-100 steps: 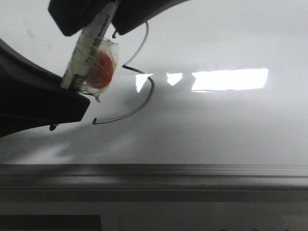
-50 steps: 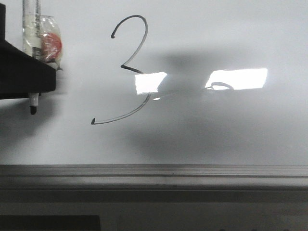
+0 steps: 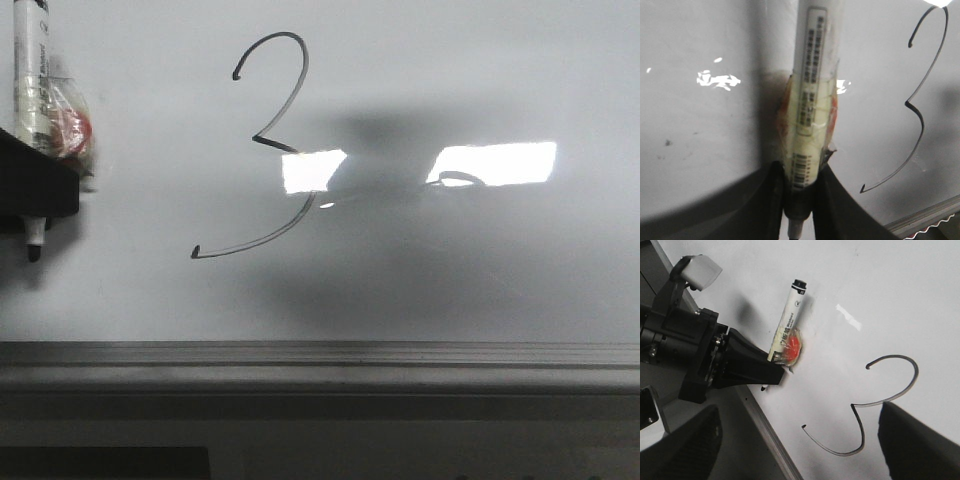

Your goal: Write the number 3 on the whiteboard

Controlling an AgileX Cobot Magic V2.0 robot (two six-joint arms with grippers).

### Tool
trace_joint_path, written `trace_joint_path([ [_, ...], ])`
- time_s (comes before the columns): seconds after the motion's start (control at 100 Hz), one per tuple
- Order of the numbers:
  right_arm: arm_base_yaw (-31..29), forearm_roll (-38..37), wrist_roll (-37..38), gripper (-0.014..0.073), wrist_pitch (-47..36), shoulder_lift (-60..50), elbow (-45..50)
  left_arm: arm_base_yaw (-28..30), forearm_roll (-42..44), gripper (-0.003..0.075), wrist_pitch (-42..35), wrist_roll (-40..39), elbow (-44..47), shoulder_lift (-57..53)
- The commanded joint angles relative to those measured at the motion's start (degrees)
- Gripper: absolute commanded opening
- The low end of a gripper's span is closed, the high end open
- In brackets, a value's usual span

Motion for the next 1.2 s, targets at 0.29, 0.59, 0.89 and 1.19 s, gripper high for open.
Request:
trace_joint_path([
  [0.29, -0.35, 0.16, -0.34, 0.0574, -4.16, -1.33, -1.94, 1.46, 1.44, -0.0018, -0.67, -0.07, -1.45, -0.16],
  [0.59, -0.35, 0.26, -0.34, 0.0574, -4.39, -1.33, -1.94, 1.46, 1.44, 0.0272, 0.40, -0.07, -1.45, -0.16],
  [0.89, -0.35, 0.26, -0.34, 0.0517, -4.11, -1.47, -1.94, 1.46, 4.01, 0.0281, -1.64, -0.07, -1.45, -4.12],
  [1.19, -0.35, -0.40, -0.34, -0.0064, -3.83, -3.83, -1.59, 1.46, 16.16, 0.0062, -2.09, -0.07, -1.45, -18.50],
])
